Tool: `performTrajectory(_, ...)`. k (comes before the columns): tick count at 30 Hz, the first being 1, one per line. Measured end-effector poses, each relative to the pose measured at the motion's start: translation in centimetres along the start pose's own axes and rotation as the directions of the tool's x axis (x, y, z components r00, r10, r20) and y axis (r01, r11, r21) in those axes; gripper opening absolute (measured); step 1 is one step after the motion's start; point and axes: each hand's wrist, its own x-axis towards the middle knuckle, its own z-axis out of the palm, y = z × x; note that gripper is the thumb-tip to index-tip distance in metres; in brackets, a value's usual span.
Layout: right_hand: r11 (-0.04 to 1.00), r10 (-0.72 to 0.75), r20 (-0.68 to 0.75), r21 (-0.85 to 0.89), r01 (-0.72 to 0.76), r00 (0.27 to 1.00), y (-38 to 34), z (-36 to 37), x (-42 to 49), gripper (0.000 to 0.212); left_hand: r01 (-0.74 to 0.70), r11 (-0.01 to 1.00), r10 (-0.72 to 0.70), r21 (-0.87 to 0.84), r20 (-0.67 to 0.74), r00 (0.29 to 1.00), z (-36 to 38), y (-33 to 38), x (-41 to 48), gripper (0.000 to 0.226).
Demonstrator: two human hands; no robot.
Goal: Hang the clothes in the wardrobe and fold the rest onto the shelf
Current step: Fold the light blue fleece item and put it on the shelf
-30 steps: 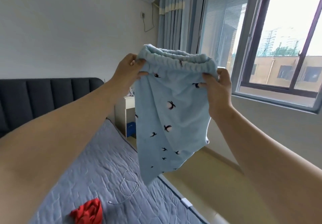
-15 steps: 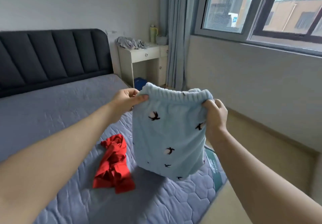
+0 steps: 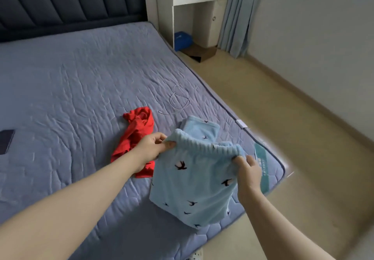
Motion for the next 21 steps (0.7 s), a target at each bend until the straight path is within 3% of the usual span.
performTrajectory(5, 0.989, 0.104, 0.041, -0.113, -0.099, 0.994, 1.6, 2.3, 7.7, 0.027, 0.085, 0.996, -0.085, 0.006, -0.064, 0.994, 1.6, -1.1, 7.0, 0.017)
performTrajectory(9, 0.992, 0.027, 0.023, -0.125, -0.024, 0.999, -0.1, 5.4, 14.8, 0.024, -0.044, 0.992, 0.074, 0.115, -0.270, 0.960, 3.1, 0.9, 14.8, 0.013)
performTrajectory(10, 0.996, 0.002, 0.039, -0.091, 0.002, 0.999, -0.6, 6.3, 16.5, 0.018, -0.078, 0.992, 0.105, 0.099, -0.306, 0.946, 3.5, 1.4, 16.9, 0.006)
performTrajectory(11, 0.999, 0.003, 0.081, -0.038, 0.000, 0.997, -0.7, 7.1, 18.1, 0.007, -0.100, 0.991, 0.125, 0.093, -0.321, 0.939, 3.9, 1.9, 19.0, 0.016)
performTrajectory(12, 1.000, 0.019, 0.148, 0.008, -0.021, 0.989, -0.7, 7.8, 19.4, 0.011, -0.109, 0.989, 0.134, 0.096, -0.301, 0.944, 4.3, 2.0, 20.7, 0.031)
performTrajectory(15, 0.998, 0.057, 0.342, -0.014, -0.055, 0.938, 1.6, 8.9, 21.8, 0.059, -0.084, 0.961, 0.128, 0.264, -0.152, 0.980, 5.5, 0.5, 23.4, 0.063)
performTrajectory(19, 0.987, 0.143, 0.424, -0.131, -0.096, 0.894, 7.1, 9.3, 21.7, 0.066, -0.152, 0.790, 0.146, 0.594, 0.058, 0.988, 6.8, -4.5, 24.1, 0.069)
performTrajectory(21, 0.968, 0.180, 0.451, -0.240, -0.075, 0.874, 9.9, 9.2, 21.0, 0.068, -0.177, 0.641, 0.104, 0.747, 0.144, 0.984, 7.0, -7.1, 23.7, 0.069)
